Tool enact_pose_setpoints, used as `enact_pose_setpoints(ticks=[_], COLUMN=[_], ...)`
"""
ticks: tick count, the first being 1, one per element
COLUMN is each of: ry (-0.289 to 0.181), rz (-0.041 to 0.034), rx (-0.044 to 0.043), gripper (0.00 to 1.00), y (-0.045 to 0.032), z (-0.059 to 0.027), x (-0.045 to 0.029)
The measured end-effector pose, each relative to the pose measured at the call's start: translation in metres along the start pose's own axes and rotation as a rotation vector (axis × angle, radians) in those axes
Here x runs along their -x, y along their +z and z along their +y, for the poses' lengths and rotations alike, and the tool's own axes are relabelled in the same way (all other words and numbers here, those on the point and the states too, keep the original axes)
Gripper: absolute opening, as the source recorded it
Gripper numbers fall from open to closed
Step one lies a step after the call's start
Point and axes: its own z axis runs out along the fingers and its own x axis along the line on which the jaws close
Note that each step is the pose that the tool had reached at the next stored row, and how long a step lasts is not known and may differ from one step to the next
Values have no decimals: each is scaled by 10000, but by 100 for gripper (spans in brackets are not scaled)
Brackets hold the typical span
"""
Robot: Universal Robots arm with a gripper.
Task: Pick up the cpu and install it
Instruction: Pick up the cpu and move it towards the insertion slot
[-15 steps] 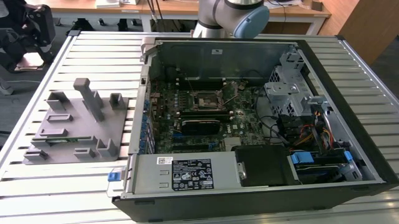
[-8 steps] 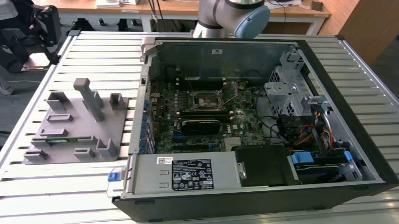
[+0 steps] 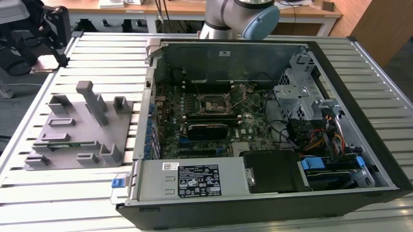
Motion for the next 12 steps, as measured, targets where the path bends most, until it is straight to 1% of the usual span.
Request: enact_pose_setpoints(ticks=[12], ry=[-1], rz=[-1], rx=[0], gripper=[54], y=[10], z=[-4], x=[174])
